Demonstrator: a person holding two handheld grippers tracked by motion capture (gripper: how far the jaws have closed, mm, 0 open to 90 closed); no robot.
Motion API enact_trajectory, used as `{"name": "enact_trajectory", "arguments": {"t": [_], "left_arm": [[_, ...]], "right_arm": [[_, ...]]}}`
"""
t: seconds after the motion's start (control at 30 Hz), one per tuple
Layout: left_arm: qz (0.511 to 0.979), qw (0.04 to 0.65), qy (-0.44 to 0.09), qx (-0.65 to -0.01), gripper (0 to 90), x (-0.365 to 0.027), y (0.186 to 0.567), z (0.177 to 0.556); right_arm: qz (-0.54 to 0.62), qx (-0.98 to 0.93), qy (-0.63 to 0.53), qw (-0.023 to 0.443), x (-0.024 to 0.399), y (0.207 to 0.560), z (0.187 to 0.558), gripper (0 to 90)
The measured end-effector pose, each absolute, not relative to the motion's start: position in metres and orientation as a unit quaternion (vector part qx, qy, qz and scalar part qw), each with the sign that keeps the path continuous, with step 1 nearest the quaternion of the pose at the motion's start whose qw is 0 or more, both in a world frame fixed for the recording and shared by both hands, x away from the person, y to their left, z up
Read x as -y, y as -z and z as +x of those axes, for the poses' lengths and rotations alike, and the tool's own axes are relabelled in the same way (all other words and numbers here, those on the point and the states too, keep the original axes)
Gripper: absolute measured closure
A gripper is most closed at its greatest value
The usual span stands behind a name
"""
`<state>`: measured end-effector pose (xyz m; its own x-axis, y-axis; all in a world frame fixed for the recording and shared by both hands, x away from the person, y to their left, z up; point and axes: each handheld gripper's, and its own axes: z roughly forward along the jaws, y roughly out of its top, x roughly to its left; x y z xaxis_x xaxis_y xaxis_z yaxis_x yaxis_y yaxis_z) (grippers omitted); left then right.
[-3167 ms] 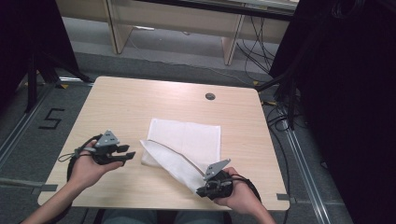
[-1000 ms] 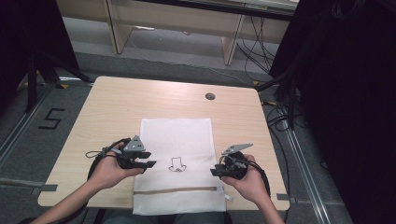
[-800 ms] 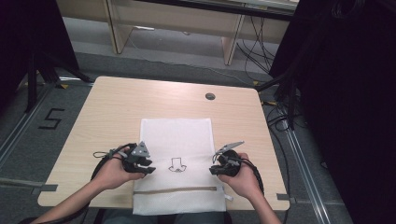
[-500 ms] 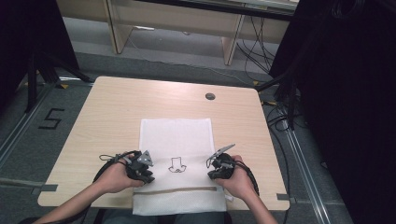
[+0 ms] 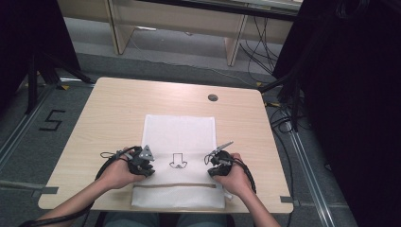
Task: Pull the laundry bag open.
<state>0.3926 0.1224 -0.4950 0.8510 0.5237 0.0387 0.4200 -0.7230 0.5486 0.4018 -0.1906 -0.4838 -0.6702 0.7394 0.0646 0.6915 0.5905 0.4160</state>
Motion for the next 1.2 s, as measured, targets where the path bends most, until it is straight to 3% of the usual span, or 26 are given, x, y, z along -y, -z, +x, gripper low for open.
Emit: {"name": "enact_trajectory", "arguments": {"t": [0.43,0.53,0.63,0.77,0.97,1.2], "left_arm": [[0.892,0.304,-0.174,-0.285,74.5,-0.131,0.496,0.404],[0.889,0.322,-0.163,-0.281,79.0,-0.133,0.483,0.394],[0.890,0.341,-0.116,-0.277,84.5,-0.135,0.476,0.377],[0.911,0.317,-0.075,-0.252,85.5,-0.132,0.481,0.362],[0.930,0.271,-0.076,-0.236,84.8,-0.126,0.495,0.364],[0.927,0.267,-0.081,-0.252,84.7,-0.132,0.495,0.369]], "right_arm": [[0.431,-0.859,-0.262,0.090,0.192,0.473,0.412,85.4],[0.426,-0.859,-0.269,0.090,0.200,0.458,0.400,88.8],[0.418,-0.866,-0.262,0.076,0.208,0.453,0.384,90.0],[0.406,-0.881,-0.237,0.050,0.211,0.460,0.365,90.0],[0.409,-0.889,-0.205,0.027,0.208,0.474,0.358,90.0],[0.393,-0.898,-0.199,0.025,0.199,0.483,0.363,90.0]]}}
